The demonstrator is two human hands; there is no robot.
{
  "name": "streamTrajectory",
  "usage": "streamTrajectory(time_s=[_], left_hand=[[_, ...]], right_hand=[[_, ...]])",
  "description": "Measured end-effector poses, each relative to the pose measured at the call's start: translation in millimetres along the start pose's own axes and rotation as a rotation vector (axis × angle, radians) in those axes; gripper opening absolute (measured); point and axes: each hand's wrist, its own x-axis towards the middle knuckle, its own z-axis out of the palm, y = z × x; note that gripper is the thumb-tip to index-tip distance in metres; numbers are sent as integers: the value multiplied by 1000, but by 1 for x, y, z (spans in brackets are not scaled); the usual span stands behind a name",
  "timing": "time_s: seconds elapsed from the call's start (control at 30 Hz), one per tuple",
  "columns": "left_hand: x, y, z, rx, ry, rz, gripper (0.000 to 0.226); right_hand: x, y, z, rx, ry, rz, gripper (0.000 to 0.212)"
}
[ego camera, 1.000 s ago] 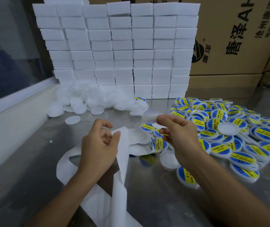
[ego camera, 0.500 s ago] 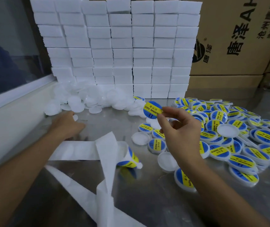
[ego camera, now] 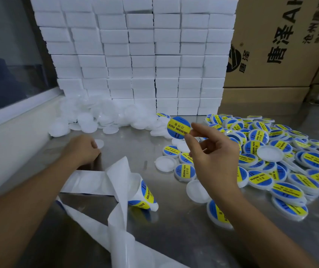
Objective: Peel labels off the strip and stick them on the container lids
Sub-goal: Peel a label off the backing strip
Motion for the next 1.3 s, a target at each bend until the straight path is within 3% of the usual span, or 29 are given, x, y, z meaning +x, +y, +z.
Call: streamTrajectory(time_s=[0.17, 0.27, 0.37, 0.5, 0.63, 0.73, 0.93, 1.2, 1.3], left_hand=[[-23, 28, 10, -17, 54, 50, 17], [-42, 47, 14, 19, 29, 134, 16], [-63, 63, 15, -17, 122, 261, 12], [-91, 85, 9, -547, 224, 284, 17], [-120, 101, -7, -1328, -70, 180, 21], [-132, 102, -15, -1548, -145, 124, 19], [-136, 104, -7, -1576, -123, 5, 15], [-136, 102, 0, -1530, -131, 18, 15], [-137, 101, 0, -1519, -157, 46, 14]], right_hand=[[-2, 1, 0, 1, 9, -11, 18], [-3, 1, 2, 33, 13, 1, 27], [-2, 1, 2, 17, 25, 0, 24], [-3, -4, 1, -2, 14, -19, 22], [-5, -6, 3, 16, -27, -19, 17], [-6, -7, 3, 21, -51, -13, 15], [-4, -5, 1, 3, -63, 18, 10], [-5, -5, 5, 39, -154, 83, 6], [-8, -7, 7, 80, -208, 140, 23]])
